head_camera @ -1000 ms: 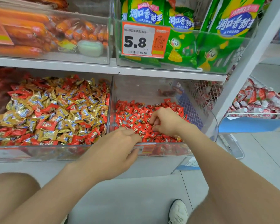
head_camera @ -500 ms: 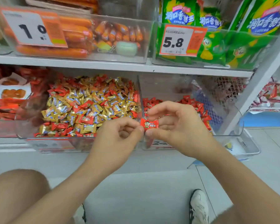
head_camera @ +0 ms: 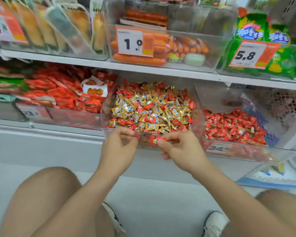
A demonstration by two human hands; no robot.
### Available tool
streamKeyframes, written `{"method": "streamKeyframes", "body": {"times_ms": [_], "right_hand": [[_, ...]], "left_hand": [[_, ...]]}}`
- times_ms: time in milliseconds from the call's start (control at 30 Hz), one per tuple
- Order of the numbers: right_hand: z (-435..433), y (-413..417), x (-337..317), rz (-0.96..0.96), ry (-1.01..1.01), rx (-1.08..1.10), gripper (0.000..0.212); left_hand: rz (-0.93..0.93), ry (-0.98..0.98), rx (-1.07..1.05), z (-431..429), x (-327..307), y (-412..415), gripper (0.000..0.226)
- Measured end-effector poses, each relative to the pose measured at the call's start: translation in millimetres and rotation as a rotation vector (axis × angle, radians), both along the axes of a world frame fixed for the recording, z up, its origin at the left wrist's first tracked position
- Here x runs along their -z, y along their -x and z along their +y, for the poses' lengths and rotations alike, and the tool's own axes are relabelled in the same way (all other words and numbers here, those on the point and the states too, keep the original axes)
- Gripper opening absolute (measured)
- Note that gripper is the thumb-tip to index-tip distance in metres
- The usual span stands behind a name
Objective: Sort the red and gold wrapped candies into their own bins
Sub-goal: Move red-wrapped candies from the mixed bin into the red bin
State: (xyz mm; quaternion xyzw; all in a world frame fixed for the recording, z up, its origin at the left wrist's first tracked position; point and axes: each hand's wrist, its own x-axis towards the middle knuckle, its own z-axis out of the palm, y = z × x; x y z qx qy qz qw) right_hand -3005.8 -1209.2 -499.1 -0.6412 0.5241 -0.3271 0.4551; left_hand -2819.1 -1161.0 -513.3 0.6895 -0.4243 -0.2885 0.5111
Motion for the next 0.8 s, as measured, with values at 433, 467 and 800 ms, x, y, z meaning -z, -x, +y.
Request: {"method": "streamKeyframes", "body": {"times_ms": [433, 467, 800], "right_hand": [[-5, -67, 55, 0.005, 0.141, 0.112, 0.019], [-5, -69, 57, 0.006, 0.155, 0.123, 0.019], [2, -73, 59, 0.034, 0.185, 0.206, 0.002]], "left_hand": [[0.104, -0.05, -0.185, 2, 47, -20, 0.04], [0.107, -0.043, -0.171, 1, 50, -20, 0.042], [0.335, -0.086, -0.3, 2, 50, -41, 0.014]]}}
